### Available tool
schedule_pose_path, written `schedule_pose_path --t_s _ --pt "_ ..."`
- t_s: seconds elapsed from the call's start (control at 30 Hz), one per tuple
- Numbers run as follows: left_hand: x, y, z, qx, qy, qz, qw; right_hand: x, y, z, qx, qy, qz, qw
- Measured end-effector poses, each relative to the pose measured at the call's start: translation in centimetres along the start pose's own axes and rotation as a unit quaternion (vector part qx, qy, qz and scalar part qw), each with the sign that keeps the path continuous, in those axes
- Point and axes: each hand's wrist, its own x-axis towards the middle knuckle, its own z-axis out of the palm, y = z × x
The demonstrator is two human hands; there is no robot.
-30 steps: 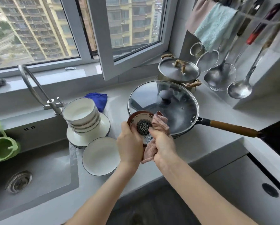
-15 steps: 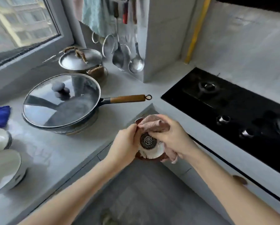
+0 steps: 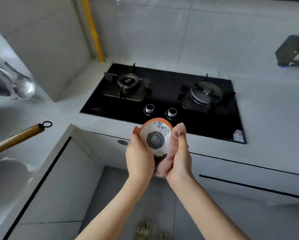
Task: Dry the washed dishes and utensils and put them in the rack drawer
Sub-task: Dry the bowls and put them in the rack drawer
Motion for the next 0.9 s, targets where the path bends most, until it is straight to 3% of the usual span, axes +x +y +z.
schedule_pose_path --t_s 0.07,0.17,0.3,0.4,0.47,0.53,0.6,0.67,0.77,0.9 --pt "1.0 1.6 2.5 0.005 -0.047 0.003 0.999 0.5 -0.2 -0.7 0.046 0.015 -0.082 0.995" --pt "1.5 2.8 5.5 0.019 -0.145 0.023 0.989 1.9 -0.4 -3.3 -0.022 0.021 -0.268 0.963" --pt "0.2 4.5 9.8 0.000 -0.265 0.115 0.957 3.0 -3.1 -9.3 -0.062 0.138 -0.302 0.941" --pt "-1.8 6.8 13.1 -0.025 -0.369 0.140 0.919 2.3 -5.8 -13.8 -0.109 0.223 -0.343 0.906" --pt "-3.6 8.7 15.2 -0.051 -0.487 0.101 0.866 1.8 -7.3 -17.8 -0.132 0.295 -0.367 0.872" --pt "-4.6 9.6 16.8 -0.096 -0.604 -0.006 0.791 1.6 -8.5 -21.5 -0.159 0.348 -0.360 0.851" --pt "-6.0 10.6 19.2 -0.124 -0.663 -0.131 0.726 1.4 -10.3 -26.7 -0.198 0.388 -0.318 0.842" --pt "-7.2 11.3 22.6 -0.161 -0.637 -0.267 0.705 1.5 -12.2 -32.1 -0.215 0.387 -0.270 0.855" --pt "-9.5 10.9 29.0 -0.261 -0.519 -0.462 0.670 1.6 -15.3 -39.5 -0.206 0.355 -0.224 0.884" --pt "-14.1 9.6 36.9 -0.377 -0.368 -0.611 0.591 2.2 -20.0 -48.2 -0.220 0.324 -0.184 0.901"
